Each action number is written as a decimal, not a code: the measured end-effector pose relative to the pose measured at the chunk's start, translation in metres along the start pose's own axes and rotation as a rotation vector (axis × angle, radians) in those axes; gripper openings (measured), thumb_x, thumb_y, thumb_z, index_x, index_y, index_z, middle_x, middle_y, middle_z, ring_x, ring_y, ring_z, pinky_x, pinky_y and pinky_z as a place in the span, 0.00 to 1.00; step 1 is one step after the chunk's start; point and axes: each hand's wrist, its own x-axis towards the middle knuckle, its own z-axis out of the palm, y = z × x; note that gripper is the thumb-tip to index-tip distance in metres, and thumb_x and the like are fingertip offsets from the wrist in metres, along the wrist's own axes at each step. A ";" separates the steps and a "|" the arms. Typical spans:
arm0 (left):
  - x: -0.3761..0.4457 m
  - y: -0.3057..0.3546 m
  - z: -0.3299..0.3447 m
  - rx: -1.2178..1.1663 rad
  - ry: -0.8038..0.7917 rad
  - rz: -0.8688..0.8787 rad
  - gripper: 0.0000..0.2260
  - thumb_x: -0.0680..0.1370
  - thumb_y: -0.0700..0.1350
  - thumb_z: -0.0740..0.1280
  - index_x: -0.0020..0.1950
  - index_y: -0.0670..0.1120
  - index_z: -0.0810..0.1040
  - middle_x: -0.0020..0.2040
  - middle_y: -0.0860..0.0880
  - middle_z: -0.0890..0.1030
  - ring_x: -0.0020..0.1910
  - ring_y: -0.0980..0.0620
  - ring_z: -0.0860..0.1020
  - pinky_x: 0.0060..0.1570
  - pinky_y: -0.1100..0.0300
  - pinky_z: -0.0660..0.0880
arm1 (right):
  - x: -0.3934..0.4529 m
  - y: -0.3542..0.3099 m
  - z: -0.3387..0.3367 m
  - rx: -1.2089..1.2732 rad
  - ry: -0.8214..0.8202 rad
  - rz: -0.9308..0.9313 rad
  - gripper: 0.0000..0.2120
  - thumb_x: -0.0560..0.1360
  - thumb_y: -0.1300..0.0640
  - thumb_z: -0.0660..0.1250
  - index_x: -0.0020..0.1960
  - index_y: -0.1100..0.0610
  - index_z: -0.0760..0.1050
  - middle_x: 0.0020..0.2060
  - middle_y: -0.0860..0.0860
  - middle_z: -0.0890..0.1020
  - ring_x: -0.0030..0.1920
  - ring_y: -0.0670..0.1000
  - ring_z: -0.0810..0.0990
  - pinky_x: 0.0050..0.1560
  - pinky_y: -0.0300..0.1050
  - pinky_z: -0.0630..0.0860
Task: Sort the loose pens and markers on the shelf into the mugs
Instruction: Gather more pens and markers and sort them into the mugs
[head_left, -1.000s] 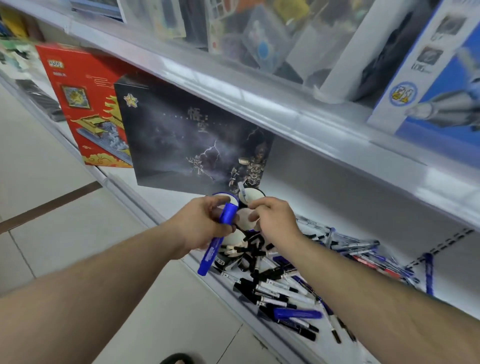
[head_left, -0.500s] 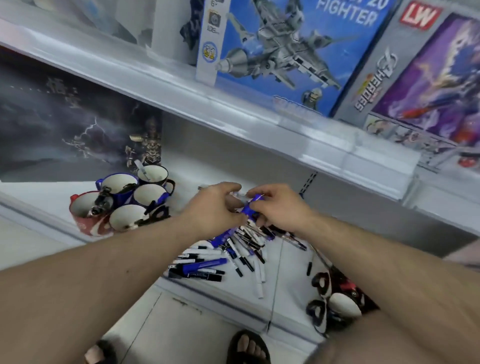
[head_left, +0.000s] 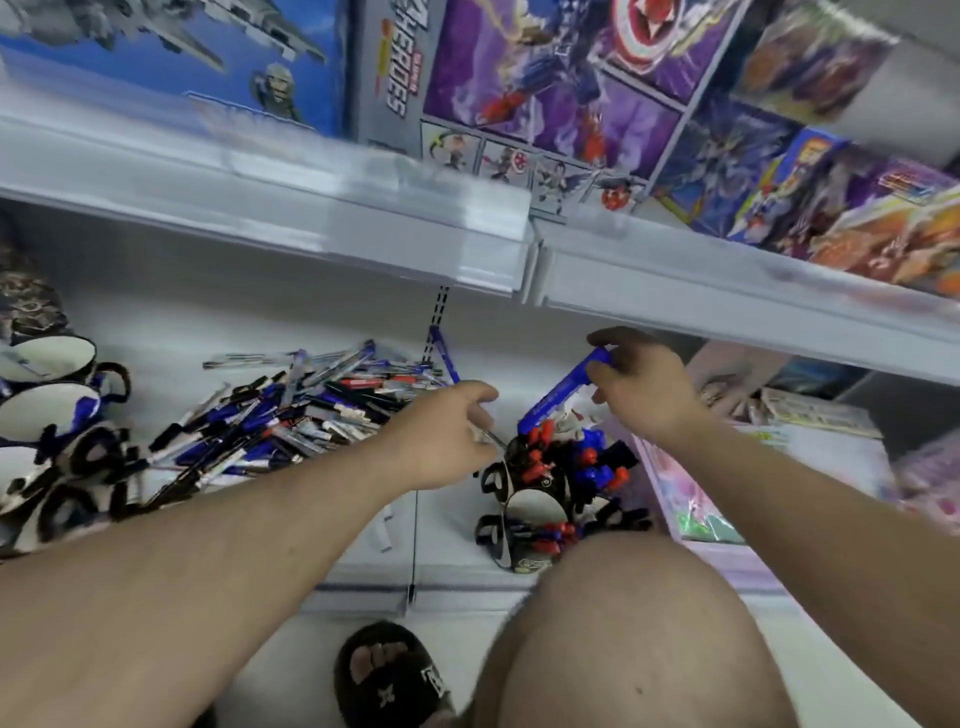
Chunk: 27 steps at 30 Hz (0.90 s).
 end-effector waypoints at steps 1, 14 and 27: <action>0.003 0.000 0.004 0.006 -0.010 -0.007 0.28 0.76 0.44 0.70 0.74 0.50 0.67 0.58 0.54 0.78 0.53 0.54 0.78 0.50 0.63 0.73 | -0.002 0.012 -0.005 -0.013 0.032 0.009 0.12 0.74 0.57 0.65 0.56 0.48 0.77 0.42 0.50 0.84 0.38 0.52 0.84 0.43 0.46 0.81; 0.038 -0.001 0.042 -0.061 -0.014 -0.075 0.25 0.75 0.44 0.71 0.71 0.51 0.69 0.52 0.59 0.77 0.49 0.57 0.79 0.42 0.66 0.75 | 0.006 0.127 -0.004 -0.247 0.204 0.142 0.16 0.77 0.61 0.63 0.64 0.55 0.76 0.47 0.56 0.83 0.40 0.53 0.77 0.43 0.41 0.70; 0.049 -0.031 0.039 -0.009 -0.058 -0.149 0.24 0.76 0.44 0.71 0.70 0.52 0.70 0.49 0.61 0.76 0.48 0.59 0.77 0.38 0.69 0.70 | 0.020 0.165 0.078 -0.261 0.067 0.301 0.10 0.78 0.61 0.62 0.59 0.53 0.72 0.45 0.55 0.84 0.41 0.57 0.82 0.44 0.55 0.82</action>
